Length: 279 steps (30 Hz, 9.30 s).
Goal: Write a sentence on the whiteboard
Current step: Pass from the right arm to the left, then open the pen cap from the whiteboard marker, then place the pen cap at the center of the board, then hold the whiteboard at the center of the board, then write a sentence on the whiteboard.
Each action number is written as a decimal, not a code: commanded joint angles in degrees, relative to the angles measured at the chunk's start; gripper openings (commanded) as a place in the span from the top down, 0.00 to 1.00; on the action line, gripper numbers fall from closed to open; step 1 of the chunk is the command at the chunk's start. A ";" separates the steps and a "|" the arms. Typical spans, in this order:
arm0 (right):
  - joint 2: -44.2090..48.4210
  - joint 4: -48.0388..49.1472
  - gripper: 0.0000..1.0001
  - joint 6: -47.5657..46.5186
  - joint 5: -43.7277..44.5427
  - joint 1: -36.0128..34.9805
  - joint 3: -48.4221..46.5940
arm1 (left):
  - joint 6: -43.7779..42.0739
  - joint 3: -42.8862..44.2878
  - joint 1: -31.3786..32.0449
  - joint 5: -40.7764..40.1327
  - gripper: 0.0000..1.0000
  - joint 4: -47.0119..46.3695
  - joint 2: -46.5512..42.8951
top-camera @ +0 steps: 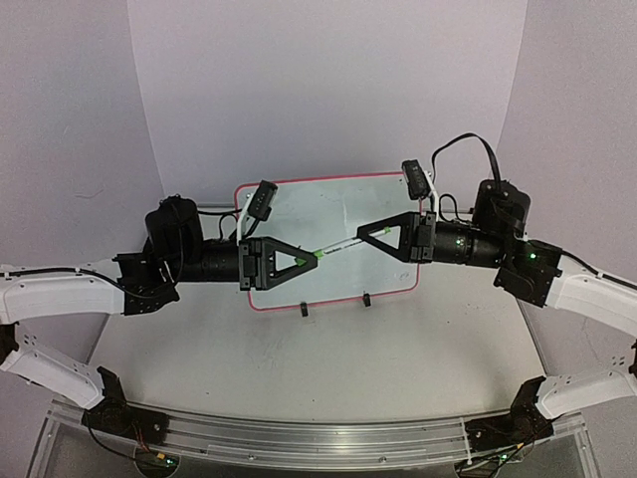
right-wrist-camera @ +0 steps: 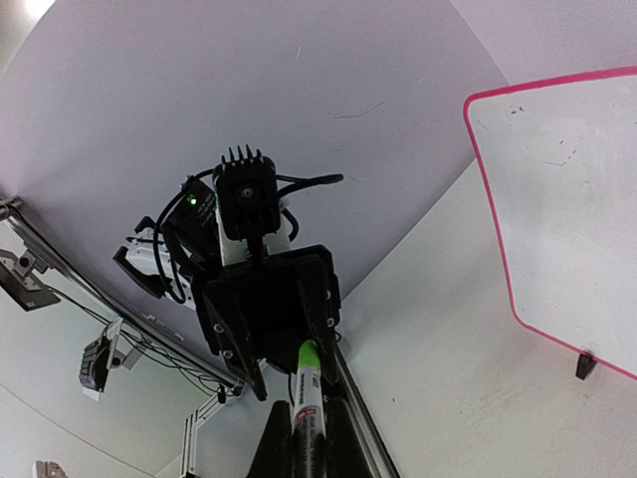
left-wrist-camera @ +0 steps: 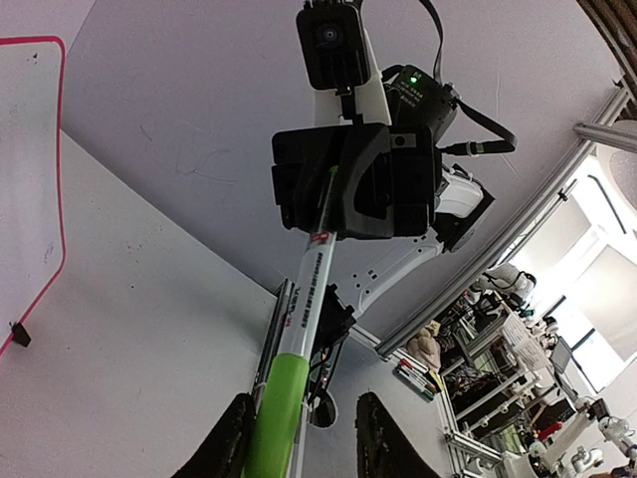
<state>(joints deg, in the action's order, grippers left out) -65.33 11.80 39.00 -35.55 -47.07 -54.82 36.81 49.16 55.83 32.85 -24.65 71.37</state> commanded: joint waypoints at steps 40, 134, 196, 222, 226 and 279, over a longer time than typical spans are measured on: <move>-3.57 -19.45 0.31 -11.67 -17.09 1.85 -8.07 | -2.38 9.54 0.15 12.50 1.00 14.67 4.71; 1.57 -15.51 1.00 -11.92 -18.77 9.34 -3.14 | -17.09 0.12 -10.57 2.22 1.00 42.09 -9.51; -4.55 -7.87 1.00 -13.36 6.87 0.95 1.28 | -25.55 14.33 -31.14 -1.58 0.09 57.93 4.09; -31.10 -1.09 1.00 -18.11 -5.35 1.99 -21.47 | -45.25 31.33 -40.21 16.70 0.46 52.01 20.90; -31.76 -0.58 1.00 -18.13 -6.06 2.82 -21.65 | -46.54 31.10 -40.28 17.76 0.62 51.74 21.17; -53.92 9.18 1.00 -19.11 -7.40 5.24 -44.21 | -52.18 28.87 -40.27 16.09 1.00 53.14 23.62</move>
<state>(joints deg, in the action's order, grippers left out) -118.62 16.02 18.76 -41.53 -42.12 -96.60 -15.03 77.54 15.51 49.60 26.83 93.82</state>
